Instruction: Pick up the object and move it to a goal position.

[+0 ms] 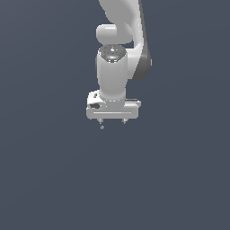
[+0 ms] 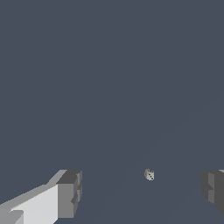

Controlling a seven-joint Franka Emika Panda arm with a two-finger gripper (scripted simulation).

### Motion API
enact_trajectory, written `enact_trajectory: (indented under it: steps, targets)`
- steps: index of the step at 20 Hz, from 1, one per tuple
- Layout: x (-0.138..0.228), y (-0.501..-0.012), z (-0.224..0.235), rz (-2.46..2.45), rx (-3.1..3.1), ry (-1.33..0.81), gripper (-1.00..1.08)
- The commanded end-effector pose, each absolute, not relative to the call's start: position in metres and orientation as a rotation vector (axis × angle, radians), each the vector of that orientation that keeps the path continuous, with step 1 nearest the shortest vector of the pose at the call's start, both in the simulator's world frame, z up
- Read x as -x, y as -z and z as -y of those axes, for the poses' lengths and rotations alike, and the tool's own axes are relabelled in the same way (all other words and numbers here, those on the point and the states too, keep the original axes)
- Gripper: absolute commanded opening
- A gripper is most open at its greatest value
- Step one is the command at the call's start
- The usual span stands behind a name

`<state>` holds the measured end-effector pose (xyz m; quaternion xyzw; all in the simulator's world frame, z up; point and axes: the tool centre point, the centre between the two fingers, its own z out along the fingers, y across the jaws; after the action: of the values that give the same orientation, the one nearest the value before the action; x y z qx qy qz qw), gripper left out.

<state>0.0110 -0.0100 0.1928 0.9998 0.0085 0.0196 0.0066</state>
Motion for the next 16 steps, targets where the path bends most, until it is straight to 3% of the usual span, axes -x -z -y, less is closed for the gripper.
enact_trajectory:
  steps: [1,16]
  targets:
    - [-0.011,-0.193,0.010,-0.027,-3.128,-0.061,1.00]
    - [-0.012,-0.204,0.033,-0.011,-3.117,-0.106,1.00]
